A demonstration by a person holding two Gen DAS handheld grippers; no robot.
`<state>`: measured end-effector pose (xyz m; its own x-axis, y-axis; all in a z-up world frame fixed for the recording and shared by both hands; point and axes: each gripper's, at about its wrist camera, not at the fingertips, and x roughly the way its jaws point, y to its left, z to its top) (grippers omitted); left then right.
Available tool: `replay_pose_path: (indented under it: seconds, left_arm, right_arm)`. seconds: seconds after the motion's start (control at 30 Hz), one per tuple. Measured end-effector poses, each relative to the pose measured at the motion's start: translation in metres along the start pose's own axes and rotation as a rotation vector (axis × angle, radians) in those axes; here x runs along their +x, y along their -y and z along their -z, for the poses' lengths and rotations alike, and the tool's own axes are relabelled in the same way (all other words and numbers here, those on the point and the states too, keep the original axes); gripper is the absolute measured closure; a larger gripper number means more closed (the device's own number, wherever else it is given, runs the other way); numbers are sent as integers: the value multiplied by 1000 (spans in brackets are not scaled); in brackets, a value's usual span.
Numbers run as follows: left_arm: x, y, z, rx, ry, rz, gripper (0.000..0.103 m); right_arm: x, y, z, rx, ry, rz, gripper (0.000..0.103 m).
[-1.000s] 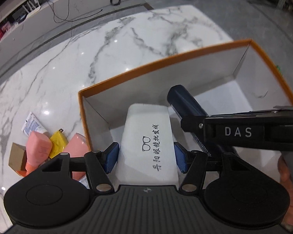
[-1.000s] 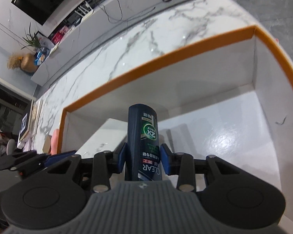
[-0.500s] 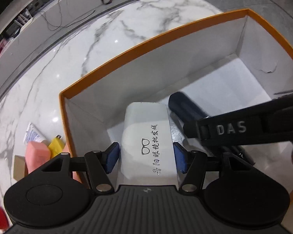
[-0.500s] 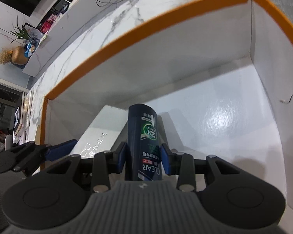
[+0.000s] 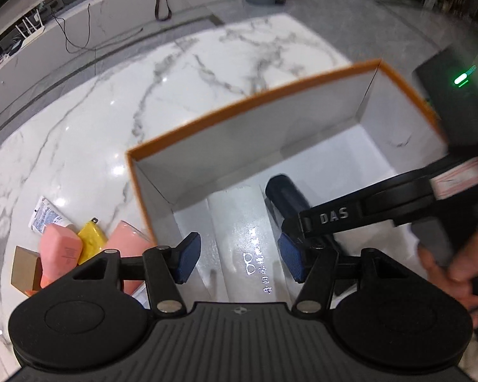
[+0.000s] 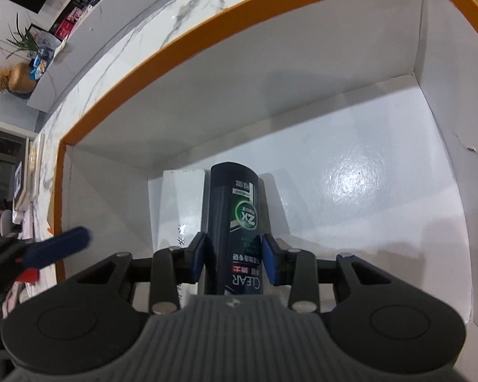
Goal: Organize rigid objects
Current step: 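Lower the shampoo bottle into the orange box and open the right gripper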
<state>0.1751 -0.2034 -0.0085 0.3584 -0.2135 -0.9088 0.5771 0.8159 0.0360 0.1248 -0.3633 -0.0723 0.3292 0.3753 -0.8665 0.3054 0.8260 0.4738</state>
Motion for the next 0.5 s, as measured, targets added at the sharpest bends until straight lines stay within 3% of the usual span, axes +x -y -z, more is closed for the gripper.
replay_pose_path:
  seconds: [0.27, 0.5]
  left_arm:
    - [-32, -27, 12, -117, 126, -28, 36]
    - [-36, -46, 22, -178, 145, -54, 37]
  right_arm:
    - [15, -20, -1, -31, -38, 41, 68]
    - [22, -34, -1, -76, -44, 54, 68]
